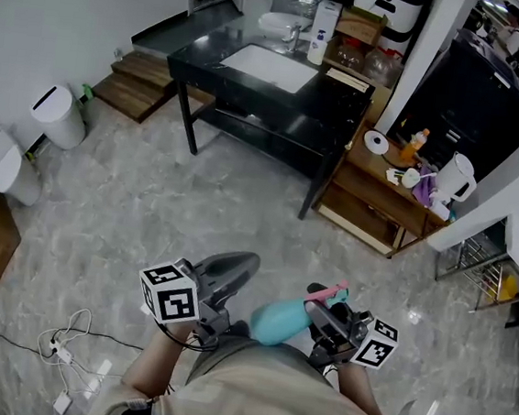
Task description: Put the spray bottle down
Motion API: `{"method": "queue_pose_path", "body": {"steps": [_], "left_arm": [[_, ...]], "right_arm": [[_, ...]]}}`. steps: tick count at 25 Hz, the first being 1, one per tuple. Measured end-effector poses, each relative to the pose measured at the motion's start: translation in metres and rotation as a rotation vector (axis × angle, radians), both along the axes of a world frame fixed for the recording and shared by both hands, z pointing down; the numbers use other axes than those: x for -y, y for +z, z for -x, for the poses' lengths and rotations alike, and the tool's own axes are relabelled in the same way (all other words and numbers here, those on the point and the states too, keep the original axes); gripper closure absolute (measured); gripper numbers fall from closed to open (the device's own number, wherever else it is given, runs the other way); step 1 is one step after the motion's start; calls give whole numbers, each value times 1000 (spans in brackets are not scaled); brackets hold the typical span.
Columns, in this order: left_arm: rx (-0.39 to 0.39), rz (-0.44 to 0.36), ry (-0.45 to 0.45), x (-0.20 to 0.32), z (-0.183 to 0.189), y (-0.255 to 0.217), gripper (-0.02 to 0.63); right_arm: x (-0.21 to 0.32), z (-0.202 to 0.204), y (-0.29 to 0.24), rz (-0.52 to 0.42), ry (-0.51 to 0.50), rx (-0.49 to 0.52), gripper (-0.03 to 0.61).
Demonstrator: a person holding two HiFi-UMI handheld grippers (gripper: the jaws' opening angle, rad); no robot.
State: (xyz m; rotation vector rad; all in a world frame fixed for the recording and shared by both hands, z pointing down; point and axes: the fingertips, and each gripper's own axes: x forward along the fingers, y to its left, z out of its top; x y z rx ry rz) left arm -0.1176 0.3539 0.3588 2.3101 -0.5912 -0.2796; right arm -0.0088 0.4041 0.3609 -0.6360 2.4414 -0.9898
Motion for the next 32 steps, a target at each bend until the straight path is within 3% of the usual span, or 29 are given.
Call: {"method": "queue_pose_path", "body": {"steps": [16,26,32], "left_arm": [[-31,18,-48,44,52,17,604],[2,22,-134,46,85,26,603],[32,8,-183,62,83,23,603]], "right_arm": [[55,47,10,17,-27,-51,380],[76,73,10,11,-107,-57,380],[102,72,10,1,-158,-46,380]]}}
